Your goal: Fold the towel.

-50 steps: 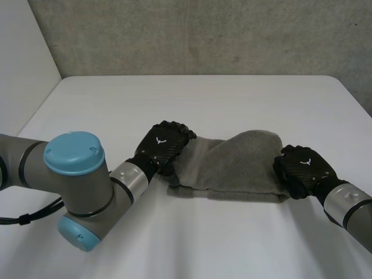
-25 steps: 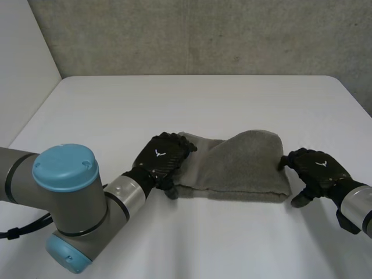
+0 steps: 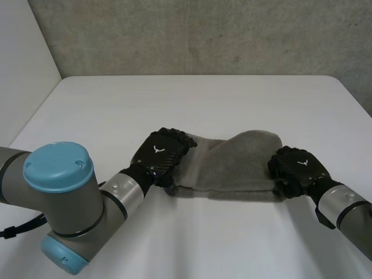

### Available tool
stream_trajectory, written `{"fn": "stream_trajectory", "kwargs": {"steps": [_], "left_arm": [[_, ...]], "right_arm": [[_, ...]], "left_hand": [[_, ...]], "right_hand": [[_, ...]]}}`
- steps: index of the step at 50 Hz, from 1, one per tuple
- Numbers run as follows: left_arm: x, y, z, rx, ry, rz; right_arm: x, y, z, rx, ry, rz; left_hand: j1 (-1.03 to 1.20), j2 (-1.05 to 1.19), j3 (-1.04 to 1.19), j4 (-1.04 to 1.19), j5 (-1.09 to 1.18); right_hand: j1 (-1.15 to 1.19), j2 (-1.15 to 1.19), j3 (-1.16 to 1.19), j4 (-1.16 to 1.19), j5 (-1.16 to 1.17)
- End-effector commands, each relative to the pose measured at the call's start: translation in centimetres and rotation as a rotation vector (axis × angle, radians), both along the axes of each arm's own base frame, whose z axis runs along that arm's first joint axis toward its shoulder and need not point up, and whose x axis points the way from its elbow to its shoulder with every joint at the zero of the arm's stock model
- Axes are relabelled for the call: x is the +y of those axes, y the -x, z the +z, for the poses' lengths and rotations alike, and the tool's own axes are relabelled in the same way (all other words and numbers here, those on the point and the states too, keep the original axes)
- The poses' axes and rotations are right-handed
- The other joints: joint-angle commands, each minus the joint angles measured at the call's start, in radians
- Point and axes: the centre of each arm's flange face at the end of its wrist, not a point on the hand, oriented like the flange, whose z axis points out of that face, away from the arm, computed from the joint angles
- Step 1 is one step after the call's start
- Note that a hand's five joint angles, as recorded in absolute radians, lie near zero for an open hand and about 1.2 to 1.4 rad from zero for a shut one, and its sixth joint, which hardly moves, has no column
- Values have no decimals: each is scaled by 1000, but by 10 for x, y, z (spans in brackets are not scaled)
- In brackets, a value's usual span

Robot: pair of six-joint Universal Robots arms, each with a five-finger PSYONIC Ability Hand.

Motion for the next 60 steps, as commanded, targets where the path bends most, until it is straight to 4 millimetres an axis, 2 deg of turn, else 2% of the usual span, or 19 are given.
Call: {"fn": "stream_trajectory", "kwargs": {"steps": [1, 18, 20, 24, 27, 35, 37, 38, 40, 44, 48, 50, 51, 53, 54, 56, 57, 59, 60], "left_arm": [[0, 0, -1, -2, -2, 1], [2, -1, -3, -7, -10, -1], [3, -1, -3, -7, -10, -1], [3, -1, -4, -7, -10, -2], [3, -1, -5, -9, -14, -2], [4, -2, -6, -11, -16, -2], [4, -2, -5, -10, -15, -1], [3, -2, -5, -11, -16, 1], [3, -3, -4, -9, -16, 6], [0, -6, 2, -3, -4, 27], [-6, -14, 19, 23, 34, 75], [-8, -18, 24, 30, 45, 91], [-9, -22, 31, 39, 60, 101], [-11, -26, 37, 48, 75, 113], [-13, -29, 41, 53, 84, 123], [-15, -30, 43, 58, 92, 130], [-16, -32, 45, 60, 96, 136], [-18, -33, 46, 62, 98, 143], [-19, -34, 46, 64, 99, 148]], "right_arm": [[-3, 7, 2, -6, 0, -17], [-6, 39, 2, -26, -26, -76], [-4, 40, 1, -10, -32, -72], [-2, 39, 1, 5, -31, -59], [-1, 38, 1, 10, -25, -48], [-3, 39, -3, 35, -16, -42], [-4, 39, -4, 49, -11, -38], [-4, 39, -4, 49, -11, -38], [-7, 42, -2, 52, -3, -49], [-14, 51, 3, 54, 16, -74], [-25, 64, 11, 64, 48, -102], [-35, 68, 29, 88, 95, -90], [-35, 68, 29, 88, 95, -89], [-34, 55, 46, 97, 103, -32], [-34, 55, 46, 97, 103, -32], [-21, 17, 63, 89, 115, 96], [-21, 17, 63, 89, 115, 97], [-9, -20, 79, 77, 175, 199], [-9, -20, 79, 76, 175, 200]], "left_hand": [[-6, 13, -51, -59, -3], [-9, 10, -51, -59, -6], [-9, 10, -51, -59, -6], [-9, 10, -51, -59, -6], [-9, 10, -51, -59, -6], [-6, 13, -51, -59, -3], [-6, 13, -51, -59, -3], [-6, 13, -51, -59, -3], [-6, 13, -51, -59, -3], [-3, 16, -51, -59, 0], [-9, 10, -51, -59, -6], [-9, 10, -51, -59, -6], [-9, 10, -51, -59, -6], [-12, 7, -51, -59, -9], [-12, 7, -51, -59, -9], [-12, 7, -51, -59, -9], [-12, 7, -51, -59, -9], [-12, 7, -51, -59, -9], [-12, 7, -51, -59, -9]], "right_hand": [[104, 119, -43, -76, 104], [104, 119, -43, -76, 104], [-281, -266, -43, -76, -281], [-466, -451, -43, -76, -466], [-491, -476, -43, -76, -491], [-435, -420, -43, -76, -435], [-178, -163, -43, -76, -178], [-177, -162, -43, -76, -177], [103, 118, -43, -76, 103], [104, 119, -43, -76, 104], [104, 119, -43, -76, 104], [104, 119, -43, -76, 104], [104, 119, -43, -76, 104], [104, 119, -43, -76, 104], [104, 119, -43, -76, 104], [104, 119, -43, -76, 104], [104, 119, -43, -76, 104], [104, 119, -43, -76, 104], [104, 119, -43, -76, 104]]}}
